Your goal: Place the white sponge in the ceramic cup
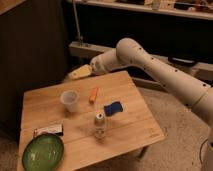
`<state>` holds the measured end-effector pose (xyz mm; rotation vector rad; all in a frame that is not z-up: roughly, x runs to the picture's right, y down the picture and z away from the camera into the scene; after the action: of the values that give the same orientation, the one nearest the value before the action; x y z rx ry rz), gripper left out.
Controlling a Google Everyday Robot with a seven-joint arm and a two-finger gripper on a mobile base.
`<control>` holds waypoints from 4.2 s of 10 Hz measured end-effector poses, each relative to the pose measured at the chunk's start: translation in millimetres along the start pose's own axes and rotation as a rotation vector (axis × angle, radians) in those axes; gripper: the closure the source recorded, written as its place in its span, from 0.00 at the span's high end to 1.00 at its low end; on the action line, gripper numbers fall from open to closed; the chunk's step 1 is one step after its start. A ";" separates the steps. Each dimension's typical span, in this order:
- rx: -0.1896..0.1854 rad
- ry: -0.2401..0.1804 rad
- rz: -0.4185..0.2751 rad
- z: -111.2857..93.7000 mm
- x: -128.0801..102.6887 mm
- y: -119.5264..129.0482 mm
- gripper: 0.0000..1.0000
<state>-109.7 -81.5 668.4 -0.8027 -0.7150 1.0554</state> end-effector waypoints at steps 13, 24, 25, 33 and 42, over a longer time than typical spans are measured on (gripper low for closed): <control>0.000 0.000 0.000 0.0 0.0 0.0 0.80; 0.110 0.058 -0.128 -21.2 -13.1 -4.9 0.80; 0.169 0.117 -0.238 -31.7 -19.3 -5.2 0.80; 0.369 0.322 -0.588 -91.8 -28.8 -17.7 0.80; 0.340 0.363 -0.590 -61.7 80.3 -61.3 0.80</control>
<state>-4.1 -36.9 697.8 -0.4260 -0.4033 0.4577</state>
